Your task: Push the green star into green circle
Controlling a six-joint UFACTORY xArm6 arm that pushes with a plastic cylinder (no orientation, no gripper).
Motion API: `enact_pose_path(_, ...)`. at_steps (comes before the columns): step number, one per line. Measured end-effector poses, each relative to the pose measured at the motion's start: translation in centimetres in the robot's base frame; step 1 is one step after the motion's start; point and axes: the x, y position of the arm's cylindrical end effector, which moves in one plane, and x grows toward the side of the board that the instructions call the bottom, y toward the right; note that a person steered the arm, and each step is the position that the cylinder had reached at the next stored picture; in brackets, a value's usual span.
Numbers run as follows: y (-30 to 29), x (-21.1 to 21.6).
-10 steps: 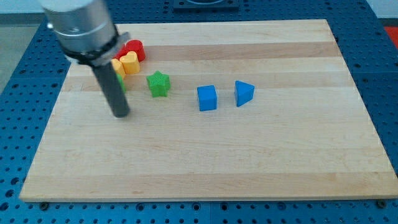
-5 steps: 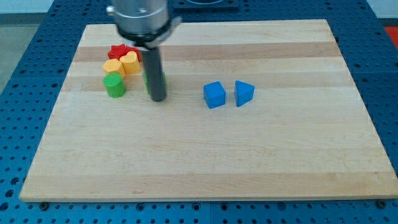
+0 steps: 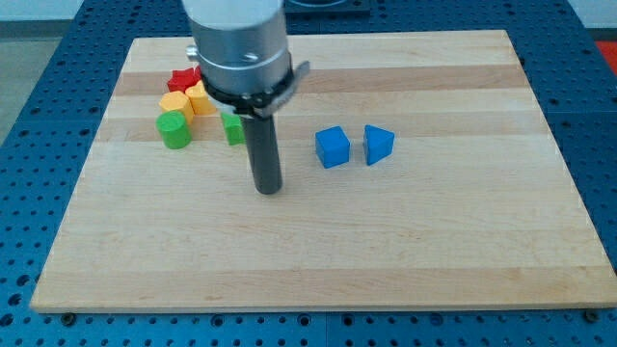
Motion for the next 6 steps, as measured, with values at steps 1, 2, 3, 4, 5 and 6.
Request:
enact_pose_path(1, 2.6, -1.1)
enact_pose_path(2, 2.3, -6.8)
enact_pose_path(3, 2.2, -8.2)
enact_pose_path(4, -1.0, -9.3)
enact_pose_path(5, -3.2, -9.7)
enact_pose_path(6, -4.5, -9.7)
